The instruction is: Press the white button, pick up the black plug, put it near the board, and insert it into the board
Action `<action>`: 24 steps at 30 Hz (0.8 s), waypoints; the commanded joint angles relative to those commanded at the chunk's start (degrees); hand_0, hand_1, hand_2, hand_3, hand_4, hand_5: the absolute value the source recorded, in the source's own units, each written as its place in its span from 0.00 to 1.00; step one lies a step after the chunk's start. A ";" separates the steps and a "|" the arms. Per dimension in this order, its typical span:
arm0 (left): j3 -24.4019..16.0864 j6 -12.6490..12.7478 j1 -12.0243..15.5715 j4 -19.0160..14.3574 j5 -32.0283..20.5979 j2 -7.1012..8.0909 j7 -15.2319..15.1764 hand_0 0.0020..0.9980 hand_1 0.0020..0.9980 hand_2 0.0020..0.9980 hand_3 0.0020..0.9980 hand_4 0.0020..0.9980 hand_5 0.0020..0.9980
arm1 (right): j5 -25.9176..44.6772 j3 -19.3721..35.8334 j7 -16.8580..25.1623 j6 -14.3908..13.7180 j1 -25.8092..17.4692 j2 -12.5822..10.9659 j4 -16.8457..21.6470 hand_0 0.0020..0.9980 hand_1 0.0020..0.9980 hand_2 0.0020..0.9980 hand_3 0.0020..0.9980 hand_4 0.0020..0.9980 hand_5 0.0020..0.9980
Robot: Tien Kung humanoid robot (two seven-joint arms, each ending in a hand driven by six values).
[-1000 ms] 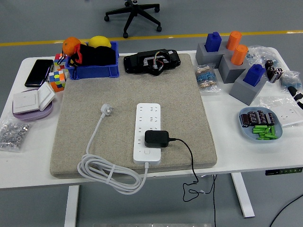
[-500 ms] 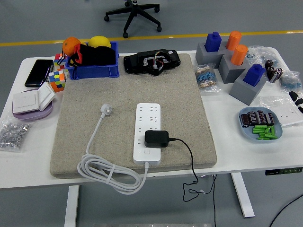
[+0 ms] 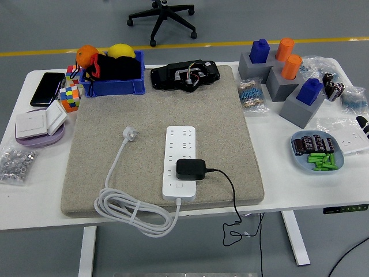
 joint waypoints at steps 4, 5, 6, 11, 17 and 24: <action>0.08 -0.10 0.14 0.00 0.02 -0.22 0.06 0.47 0.50 0.51 0.58 0.57 0.27 | 0.04 -0.49 -0.02 0.03 0.25 -0.11 -0.02 0.79 0.72 0.71 0.75 0.98 0.53; 0.21 -0.12 0.12 0.00 -0.07 -0.27 0.05 0.47 0.50 0.51 0.58 0.57 0.27 | 0.04 -0.65 -0.04 0.04 0.31 -0.17 -0.01 0.78 0.72 0.71 0.75 0.97 0.51; 0.37 -0.14 0.04 0.00 -0.20 -0.30 0.04 0.47 0.50 0.51 0.58 0.57 0.27 | 0.05 -0.81 -0.06 0.05 0.39 -0.23 0.00 0.78 0.72 0.71 0.75 0.97 0.51; 1.38 -0.06 -0.80 0.00 -1.22 -0.11 -0.18 0.47 0.50 0.51 0.58 0.57 0.27 | -0.13 -0.98 -0.26 0.08 0.36 -0.29 0.08 0.78 0.73 0.71 0.74 0.97 0.51; 0.96 0.12 -1.26 0.00 -1.33 0.26 -0.28 0.47 0.50 0.51 0.58 0.57 0.27 | -0.20 -0.96 -0.46 0.18 0.53 -0.16 -0.12 0.78 0.74 0.71 0.74 0.96 0.50; 0.61 -0.07 -1.07 0.00 -1.07 -0.10 -0.21 0.47 0.50 0.51 0.58 0.57 0.27 | -0.29 -1.02 -0.89 0.50 1.34 -0.05 -0.04 0.78 0.74 0.71 0.74 0.96 0.49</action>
